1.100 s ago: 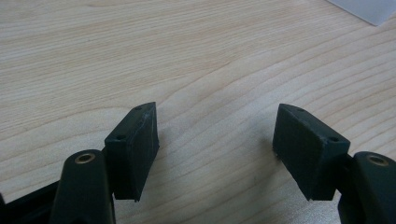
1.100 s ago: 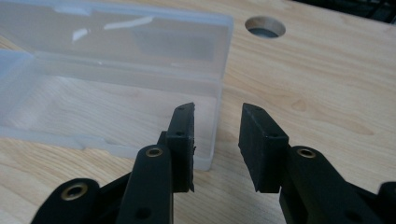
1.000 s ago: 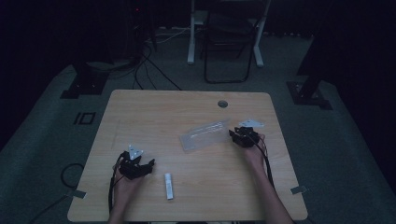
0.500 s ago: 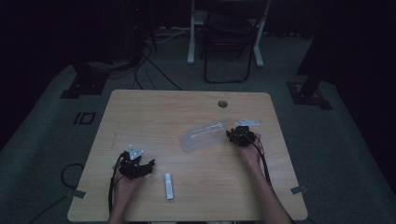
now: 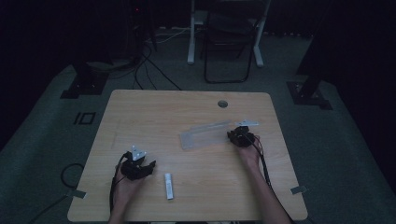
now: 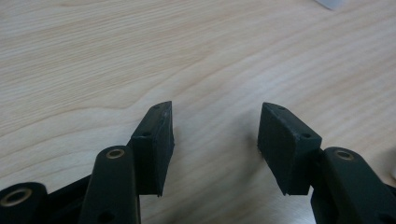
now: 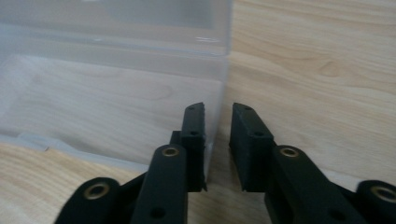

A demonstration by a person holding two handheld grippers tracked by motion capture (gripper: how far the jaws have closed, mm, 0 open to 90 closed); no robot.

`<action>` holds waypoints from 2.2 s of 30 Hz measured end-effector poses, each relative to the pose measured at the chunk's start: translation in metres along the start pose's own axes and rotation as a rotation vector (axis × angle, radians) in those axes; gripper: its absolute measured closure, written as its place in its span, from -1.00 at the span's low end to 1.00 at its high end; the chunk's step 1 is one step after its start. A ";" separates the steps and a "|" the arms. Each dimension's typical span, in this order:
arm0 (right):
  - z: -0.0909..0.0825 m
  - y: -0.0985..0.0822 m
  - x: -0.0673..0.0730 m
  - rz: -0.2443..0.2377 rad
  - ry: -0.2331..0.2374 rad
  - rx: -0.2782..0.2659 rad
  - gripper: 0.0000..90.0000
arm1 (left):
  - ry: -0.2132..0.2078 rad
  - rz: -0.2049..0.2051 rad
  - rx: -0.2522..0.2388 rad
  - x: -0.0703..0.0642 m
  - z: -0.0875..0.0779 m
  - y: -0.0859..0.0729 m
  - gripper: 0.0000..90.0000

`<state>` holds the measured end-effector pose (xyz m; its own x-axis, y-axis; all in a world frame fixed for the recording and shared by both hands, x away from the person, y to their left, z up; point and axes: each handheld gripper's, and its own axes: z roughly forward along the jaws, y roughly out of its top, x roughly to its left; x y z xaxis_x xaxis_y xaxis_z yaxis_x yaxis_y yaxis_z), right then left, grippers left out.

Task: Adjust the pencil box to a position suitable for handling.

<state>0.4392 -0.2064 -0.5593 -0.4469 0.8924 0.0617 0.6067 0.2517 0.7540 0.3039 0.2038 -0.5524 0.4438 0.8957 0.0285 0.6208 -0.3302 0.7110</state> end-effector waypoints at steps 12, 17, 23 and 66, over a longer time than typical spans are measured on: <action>-0.001 -0.002 0.025 -0.053 0.091 0.004 0.84 | -0.033 0.083 -0.117 -0.016 -0.014 0.020 0.02; 0.000 -0.004 0.039 -0.084 0.122 0.005 0.86 | -0.056 0.109 -0.131 -0.024 -0.006 0.034 0.04; -0.001 -0.006 0.048 -0.094 0.165 0.003 0.86 | -0.063 0.179 -0.124 -0.041 0.007 0.055 0.05; -0.082 -0.053 0.011 -0.204 0.087 -0.013 0.35 | 0.057 0.283 -0.117 -0.015 0.006 0.057 0.79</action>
<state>0.3480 -0.2403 -0.5450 -0.6148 0.7878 -0.0370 0.4899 0.4183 0.7649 0.3363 0.1693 -0.5170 0.5491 0.7895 0.2740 0.3977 -0.5353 0.7452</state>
